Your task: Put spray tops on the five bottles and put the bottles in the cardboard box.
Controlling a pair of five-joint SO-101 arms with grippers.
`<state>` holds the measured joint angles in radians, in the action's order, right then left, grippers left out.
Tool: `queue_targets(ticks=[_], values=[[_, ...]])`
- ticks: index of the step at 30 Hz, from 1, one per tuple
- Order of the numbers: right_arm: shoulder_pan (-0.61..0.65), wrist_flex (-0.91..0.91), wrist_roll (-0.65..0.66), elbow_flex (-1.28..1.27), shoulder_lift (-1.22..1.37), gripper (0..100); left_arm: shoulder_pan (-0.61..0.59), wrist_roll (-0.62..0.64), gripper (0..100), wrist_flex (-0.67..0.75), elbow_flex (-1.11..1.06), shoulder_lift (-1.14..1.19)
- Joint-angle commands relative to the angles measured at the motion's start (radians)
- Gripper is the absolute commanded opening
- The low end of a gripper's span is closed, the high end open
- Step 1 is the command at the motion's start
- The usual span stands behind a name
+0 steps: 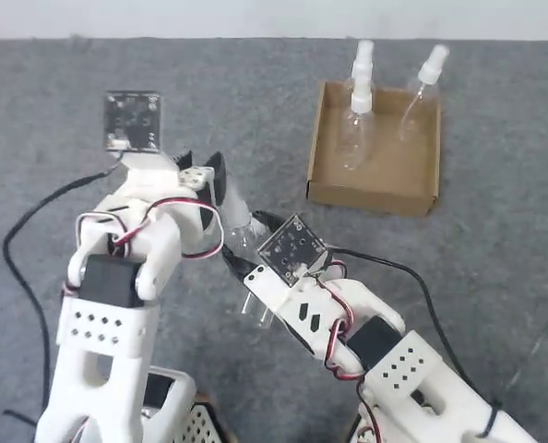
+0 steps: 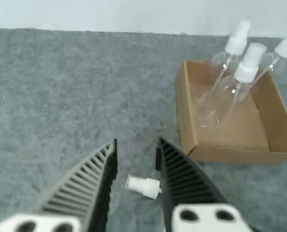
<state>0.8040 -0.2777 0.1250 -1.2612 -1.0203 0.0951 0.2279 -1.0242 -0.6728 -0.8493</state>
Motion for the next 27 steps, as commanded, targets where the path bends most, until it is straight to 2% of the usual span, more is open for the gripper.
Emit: queue_targets(ticks=[1, 7, 11, 14, 16, 20, 25, 27], values=[[-0.013, -0.010, -0.008, 0.018, -0.038, 0.6, 0.035, -0.028, 11, -0.021, -0.030, -0.077], [-0.013, -0.010, -0.008, 0.018, -0.038, 0.6, 0.038, -0.037, 12, 0.031, -0.097, -0.152], [-0.024, -0.010, -0.003, 0.021, -0.038, 0.6, -0.066, -0.037, 12, 0.011, -0.002, -0.187], [-0.093, -0.016, -0.008, 0.074, -0.031, 0.6, -0.167, -0.035, 12, -0.060, 0.051, -0.247], [-0.145, -0.058, -0.009, 0.149, -0.025, 0.6, -0.190, -0.035, 15, -0.110, 0.025, -0.307], [-0.194, -0.136, -0.009, 0.308, 0.031, 0.6, -0.137, -0.043, 19, -0.098, -0.163, -0.474], [-0.194, -0.151, -0.009, 0.500, 0.206, 0.6, 0.032, -0.135, 20, -0.018, -0.421, -0.643], [-0.191, -0.151, -0.009, 0.568, 0.288, 0.6, 0.074, -0.144, 24, -0.003, -0.476, -0.664]])
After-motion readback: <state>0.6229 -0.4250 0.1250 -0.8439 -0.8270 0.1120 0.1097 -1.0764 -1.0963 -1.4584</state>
